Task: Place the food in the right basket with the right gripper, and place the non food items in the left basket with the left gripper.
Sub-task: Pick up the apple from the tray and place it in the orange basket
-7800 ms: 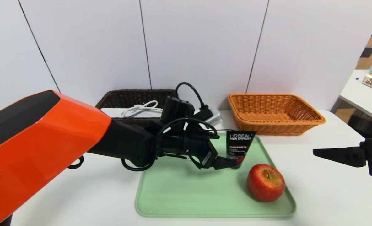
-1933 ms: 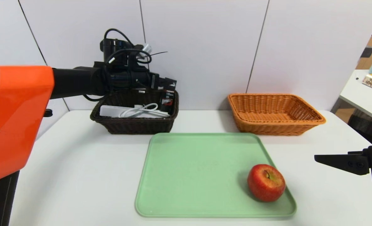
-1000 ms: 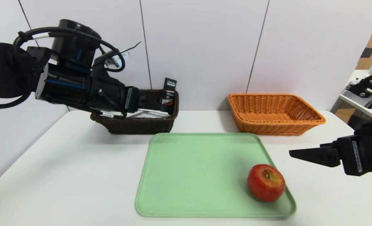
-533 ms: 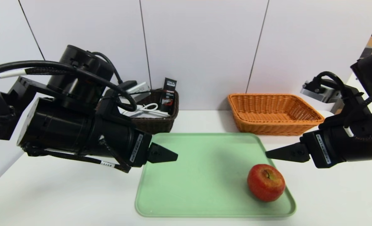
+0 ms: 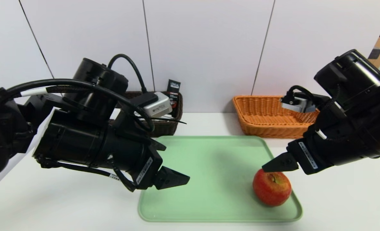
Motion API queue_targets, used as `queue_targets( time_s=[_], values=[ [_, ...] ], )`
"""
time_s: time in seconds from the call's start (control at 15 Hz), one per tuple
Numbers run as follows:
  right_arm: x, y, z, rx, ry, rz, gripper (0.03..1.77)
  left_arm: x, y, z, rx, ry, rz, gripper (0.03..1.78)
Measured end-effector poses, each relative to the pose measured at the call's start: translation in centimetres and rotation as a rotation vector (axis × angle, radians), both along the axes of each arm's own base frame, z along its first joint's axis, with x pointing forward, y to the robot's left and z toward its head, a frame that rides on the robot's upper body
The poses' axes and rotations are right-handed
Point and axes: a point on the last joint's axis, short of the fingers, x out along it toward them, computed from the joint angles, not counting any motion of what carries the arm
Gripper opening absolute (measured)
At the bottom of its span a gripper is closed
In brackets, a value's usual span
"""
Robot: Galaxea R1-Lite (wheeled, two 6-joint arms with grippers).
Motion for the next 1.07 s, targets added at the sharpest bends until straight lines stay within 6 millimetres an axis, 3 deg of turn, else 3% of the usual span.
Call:
queue_targets(
  time_s=[0.47, 1.07],
  values=[
    [0.8, 0.4, -1.5, -0.101, 0.052, -0.02, 1.7, 1.5, -1.1, -0.4, -0.033, -0.059, -0.009, 1.69],
    [2.1, 2.0, -4.5, -0.174, 0.14, 0.007, 1.7, 1.8, -1.4, -0.7, -0.029, -0.055, -0.011, 1.69]
  ],
)
